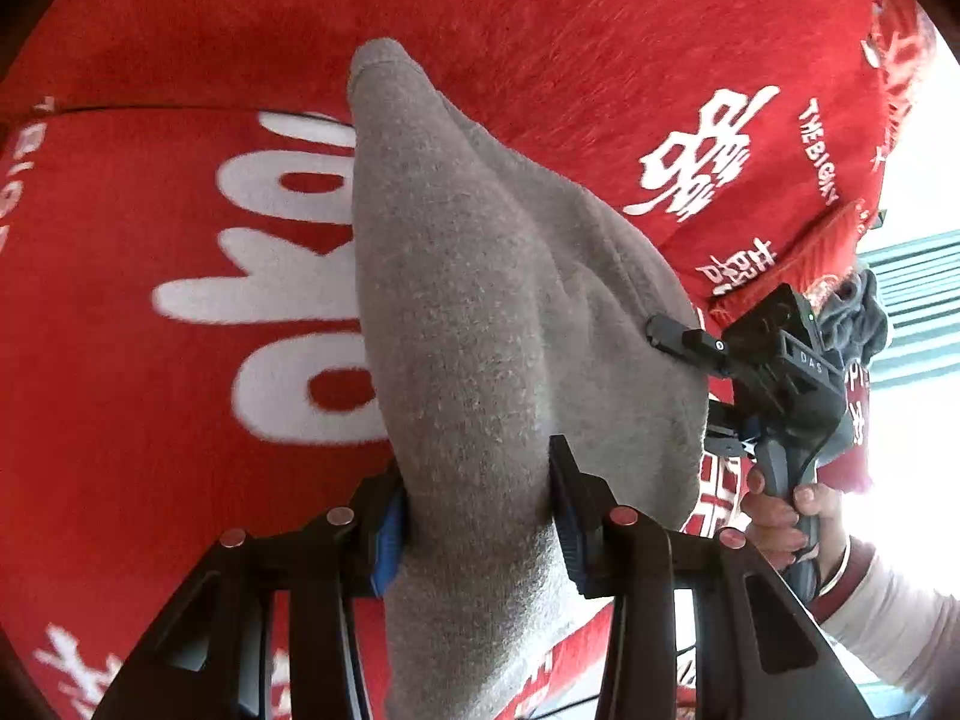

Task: Fold small clothes

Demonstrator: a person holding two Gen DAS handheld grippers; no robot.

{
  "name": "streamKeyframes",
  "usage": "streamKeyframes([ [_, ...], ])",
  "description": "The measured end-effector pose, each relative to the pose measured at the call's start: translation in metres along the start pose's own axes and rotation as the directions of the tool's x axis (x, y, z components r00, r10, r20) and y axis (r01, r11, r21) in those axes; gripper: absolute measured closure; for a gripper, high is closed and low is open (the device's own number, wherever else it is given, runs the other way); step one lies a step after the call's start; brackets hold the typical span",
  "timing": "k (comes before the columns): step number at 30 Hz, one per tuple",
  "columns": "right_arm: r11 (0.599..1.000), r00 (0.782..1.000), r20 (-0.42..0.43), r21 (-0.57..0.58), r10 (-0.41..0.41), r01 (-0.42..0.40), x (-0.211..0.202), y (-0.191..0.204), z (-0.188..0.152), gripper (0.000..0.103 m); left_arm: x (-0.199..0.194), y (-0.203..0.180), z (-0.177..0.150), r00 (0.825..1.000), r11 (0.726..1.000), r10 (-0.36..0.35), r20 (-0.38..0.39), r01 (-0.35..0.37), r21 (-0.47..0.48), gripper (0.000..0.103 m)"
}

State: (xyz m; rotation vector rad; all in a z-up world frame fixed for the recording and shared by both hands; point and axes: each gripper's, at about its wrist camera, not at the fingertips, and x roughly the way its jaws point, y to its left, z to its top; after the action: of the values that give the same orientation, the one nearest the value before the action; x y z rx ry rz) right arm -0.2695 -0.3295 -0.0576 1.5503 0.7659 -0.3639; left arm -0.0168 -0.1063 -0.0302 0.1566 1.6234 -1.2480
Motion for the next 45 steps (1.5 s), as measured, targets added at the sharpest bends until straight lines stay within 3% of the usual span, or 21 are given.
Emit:
streamKeyframes([
  [4, 1.000, 0.999, -0.032, -0.001, 0.030, -0.030, 0.007, 0.021, -0.031, 0.060, -0.037, 0.014, -0.022, 0.999, 0.999, 0.039, 0.008, -0.039, 0.006, 0.060],
  [8, 1.000, 0.997, -0.075, 0.001, 0.026, -0.026, 0.039, 0.032, -0.060, 0.060, -0.049, 0.043, -0.040, 0.989, 0.989, 0.151, -0.007, -0.151, -0.003, 0.060],
  [9, 1.000, 0.996, -0.085, -0.001, 0.015, -0.015, 0.047, 0.032, -0.066, 0.060, -0.049, 0.051, -0.045, 0.978, 0.978, 0.209, -0.012, -0.209, -0.004, 0.059],
  [10, 1.000, 0.996, -0.094, 0.003, -0.004, 0.004, 0.056, 0.029, -0.070, 0.060, -0.045, 0.059, -0.049, 0.948, 0.948, 0.318, -0.022, -0.318, 0.004, 0.059],
  [12, 0.995, 0.988, -0.113, 0.004, -0.102, 0.104, 0.073, 0.020, -0.072, 0.057, -0.043, 0.067, -0.053, 0.892, 0.892, 0.452, -0.032, -0.451, 0.023, 0.059],
  [14, 0.962, 0.957, -0.104, -0.025, -0.272, 0.271, 0.084, 0.018, -0.073, 0.052, -0.051, 0.066, -0.056, 0.891, 0.891, 0.455, -0.002, -0.455, 0.008, 0.051],
  [16, 0.938, 0.936, -0.071, -0.056, -0.345, 0.341, 0.079, 0.026, -0.074, 0.034, -0.056, 0.060, -0.056, 0.881, 0.882, 0.472, 0.028, -0.472, -0.009, 0.018],
  [19, 0.891, 0.897, -0.023, -0.128, -0.442, 0.435, 0.063, 0.047, -0.081, 0.029, -0.067, 0.052, -0.059, 0.875, 0.878, 0.478, 0.079, -0.478, -0.024, 0.017],
  [20, 0.885, 0.893, -0.015, -0.142, -0.451, 0.444, 0.059, 0.053, -0.083, 0.029, -0.069, 0.050, -0.059, 0.876, 0.880, 0.475, 0.085, -0.473, -0.037, 0.017],
  [22, 0.884, 0.896, -0.012, -0.165, -0.445, 0.437, 0.052, 0.066, -0.090, 0.029, -0.072, 0.049, -0.059, 0.873, 0.876, 0.481, 0.078, -0.478, -0.058, 0.000],
  [24, 0.879, 0.893, -0.024, -0.191, -0.450, 0.437, 0.055, 0.074, -0.103, 0.029, -0.074, 0.047, -0.059, 0.865, 0.867, 0.498, 0.066, -0.495, -0.063, 0.000],
  [26, 0.854, 0.879, -0.015, -0.246, -0.477, 0.459, 0.066, 0.086, -0.112, 0.032, -0.077, 0.045, -0.060, 0.856, 0.858, 0.512, 0.068, -0.509, -0.065, 0.000],
  [28, 0.814, 0.860, 0.006, -0.318, -0.510, 0.485, 0.081, 0.098, -0.120, 0.044, -0.079, 0.045, -0.061, 0.843, 0.845, 0.534, 0.062, -0.531, -0.069, 0.000],
  [30, 0.730, 0.813, 0.033, -0.420, -0.582, 0.539, 0.108, 0.112, -0.131, 0.045, -0.081, 0.044, -0.065, 0.823, 0.825, 0.565, 0.058, -0.561, -0.068, 0.000],
  [33, 0.533, 0.666, 0.086, -0.529, -0.741, 0.661, 0.131, 0.098, -0.139, 0.051, -0.083, 0.048, -0.068, 0.794, 0.794, 0.607, 0.043, -0.604, -0.063, 0.000],
  [34, 0.524, 0.647, 0.074, -0.521, -0.759, 0.674, 0.130, 0.086, -0.139, 0.051, -0.086, 0.048, -0.070, 0.792, 0.793, 0.609, 0.046, -0.606, -0.067, 0.000],
  [35, 0.587, 0.677, 0.044, -0.460, -0.735, 0.667, 0.120, 0.075, -0.136, 0.051, -0.088, 0.049, -0.071, 0.792, 0.793, 0.608, 0.049, -0.605, -0.072, 0.000],
  [36, 0.622, 0.688, 0.026, -0.405, -0.725, 0.670, 0.110, 0.068, -0.133, 0.050, -0.090, 0.049, -0.072, 0.794, 0.795, 0.606, 0.047, -0.602, -0.074, 0.000],
  [39, 0.692, 0.726, -0.004, -0.305, -0.688, 0.655, 0.086, 0.062, -0.133, 0.048, -0.093, 0.048, -0.074, 0.802, 0.802, 0.596, 0.030, -0.593, -0.067, 0.000],
  [41, 0.709, 0.740, -0.009, -0.292, -0.673, 0.641, 0.076, 0.067, -0.138, 0.046, -0.095, 0.044, -0.074, 0.803, 0.802, 0.596, 0.015, -0.595, -0.056, 0.000],
  [45, 0.710, 0.741, -0.004, -0.288, -0.672, 0.642, 0.064, 0.086, -0.149, 0.038, -0.103, 0.030, -0.075, 0.796, 0.796, 0.605, 0.006, -0.604, -0.033, 0.000],
])
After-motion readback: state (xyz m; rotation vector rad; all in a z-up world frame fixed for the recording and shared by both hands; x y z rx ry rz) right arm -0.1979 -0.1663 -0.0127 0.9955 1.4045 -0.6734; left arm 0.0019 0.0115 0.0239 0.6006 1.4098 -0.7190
